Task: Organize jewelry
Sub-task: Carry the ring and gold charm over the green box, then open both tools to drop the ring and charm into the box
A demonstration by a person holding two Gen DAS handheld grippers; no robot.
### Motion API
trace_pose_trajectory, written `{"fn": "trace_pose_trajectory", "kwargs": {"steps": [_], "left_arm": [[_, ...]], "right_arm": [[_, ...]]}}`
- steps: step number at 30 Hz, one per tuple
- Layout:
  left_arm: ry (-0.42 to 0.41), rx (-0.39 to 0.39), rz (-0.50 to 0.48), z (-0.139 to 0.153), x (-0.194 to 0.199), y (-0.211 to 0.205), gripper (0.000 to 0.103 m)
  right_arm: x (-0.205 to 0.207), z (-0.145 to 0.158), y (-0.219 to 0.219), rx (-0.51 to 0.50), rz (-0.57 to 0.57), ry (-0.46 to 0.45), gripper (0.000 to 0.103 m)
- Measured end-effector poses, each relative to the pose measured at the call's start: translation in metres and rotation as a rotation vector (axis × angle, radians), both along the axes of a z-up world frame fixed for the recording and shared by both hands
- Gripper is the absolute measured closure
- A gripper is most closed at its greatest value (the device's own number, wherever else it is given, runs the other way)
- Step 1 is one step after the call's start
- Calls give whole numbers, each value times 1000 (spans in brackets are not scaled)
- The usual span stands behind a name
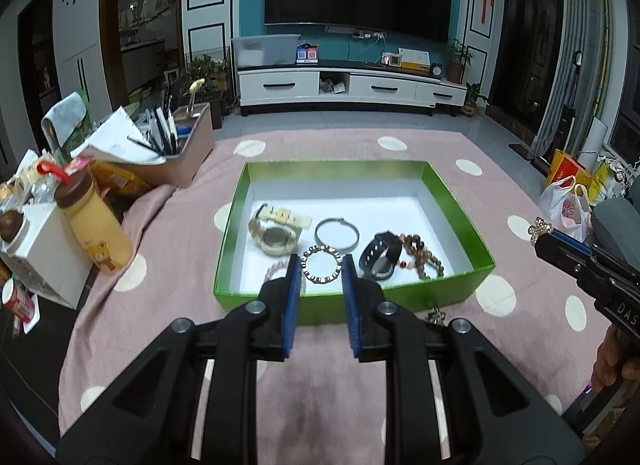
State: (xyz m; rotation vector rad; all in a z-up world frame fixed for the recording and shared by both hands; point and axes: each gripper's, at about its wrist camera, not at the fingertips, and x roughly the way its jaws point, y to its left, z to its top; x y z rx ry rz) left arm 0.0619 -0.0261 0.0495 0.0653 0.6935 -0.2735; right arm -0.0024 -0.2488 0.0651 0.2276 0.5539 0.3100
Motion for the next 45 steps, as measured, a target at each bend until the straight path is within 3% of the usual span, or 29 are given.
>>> {"fn": "trace_pose_trajectory", "kwargs": {"steps": [10, 26, 45], "left_arm": [[5, 4, -10, 0, 30, -15, 83], [76, 27, 3, -27, 85, -26, 83], [154, 66, 27, -51, 111, -23, 83]], "right_arm": [[25, 1, 0, -19, -14, 8, 82], [77, -14, 11, -103, -43, 94, 82], [103, -31, 24, -149, -24, 151, 82]]}}
